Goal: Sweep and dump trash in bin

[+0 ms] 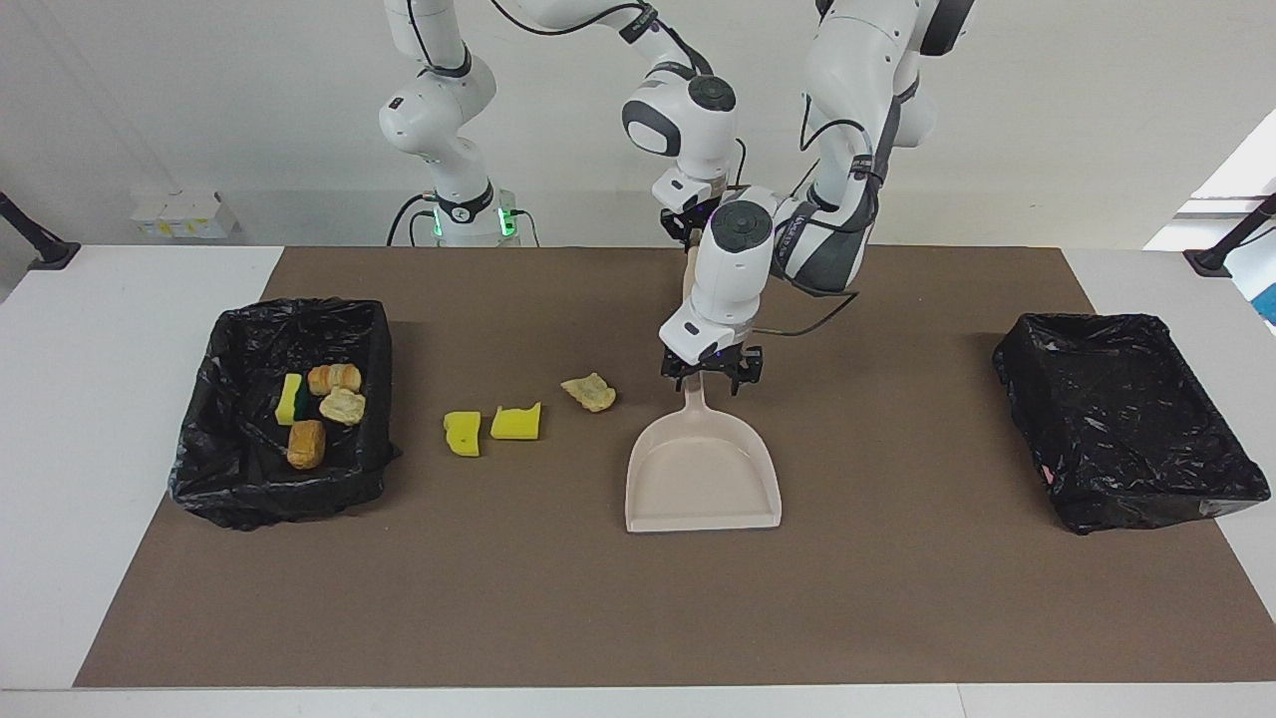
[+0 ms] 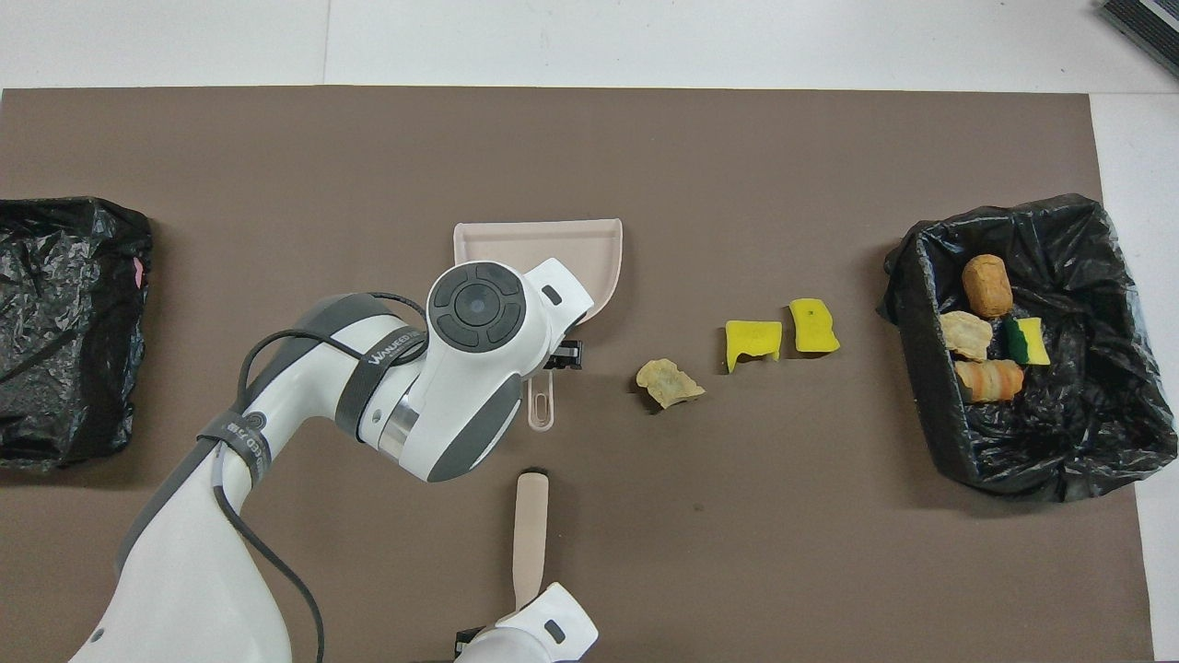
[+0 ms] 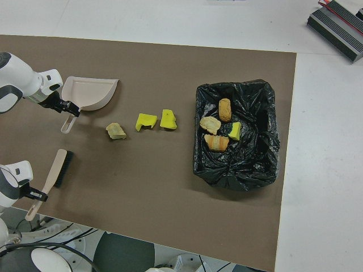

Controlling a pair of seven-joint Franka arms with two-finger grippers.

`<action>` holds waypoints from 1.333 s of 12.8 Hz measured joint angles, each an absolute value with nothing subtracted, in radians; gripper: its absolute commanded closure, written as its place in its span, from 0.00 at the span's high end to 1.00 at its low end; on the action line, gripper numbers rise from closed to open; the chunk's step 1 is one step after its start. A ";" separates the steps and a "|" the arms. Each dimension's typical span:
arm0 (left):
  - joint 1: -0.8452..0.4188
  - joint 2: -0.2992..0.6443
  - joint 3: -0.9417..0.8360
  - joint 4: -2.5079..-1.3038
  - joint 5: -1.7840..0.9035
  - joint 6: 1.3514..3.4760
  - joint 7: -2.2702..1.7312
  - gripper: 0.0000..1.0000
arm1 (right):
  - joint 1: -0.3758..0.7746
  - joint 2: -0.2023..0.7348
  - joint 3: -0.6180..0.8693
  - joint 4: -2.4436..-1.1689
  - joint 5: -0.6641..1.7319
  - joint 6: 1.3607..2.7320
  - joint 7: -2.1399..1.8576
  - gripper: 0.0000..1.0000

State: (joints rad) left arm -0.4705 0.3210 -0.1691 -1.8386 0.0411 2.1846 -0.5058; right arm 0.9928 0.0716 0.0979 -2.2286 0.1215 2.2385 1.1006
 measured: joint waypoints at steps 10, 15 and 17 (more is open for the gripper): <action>-0.485 0.323 -0.169 -1.853 0.041 2.190 -0.511 0.00 | 0.676 -0.071 0.080 -2.180 0.052 1.873 1.013 0.00; -0.485 0.311 -0.166 -1.847 0.074 2.160 -0.448 0.00 | 0.492 -0.066 0.077 -2.194 -0.169 1.826 0.816 0.00; -0.485 0.273 -0.166 -1.840 0.120 2.039 -0.325 0.00 | 0.428 -0.066 0.078 -2.202 -0.234 1.825 0.727 0.00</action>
State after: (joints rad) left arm -0.4854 0.2730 -0.1658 -1.8400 0.1201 2.0390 -0.3246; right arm 0.4280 -0.0660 0.0779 -2.2022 -0.2336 1.8255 0.7272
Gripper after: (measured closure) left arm 0.692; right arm 0.744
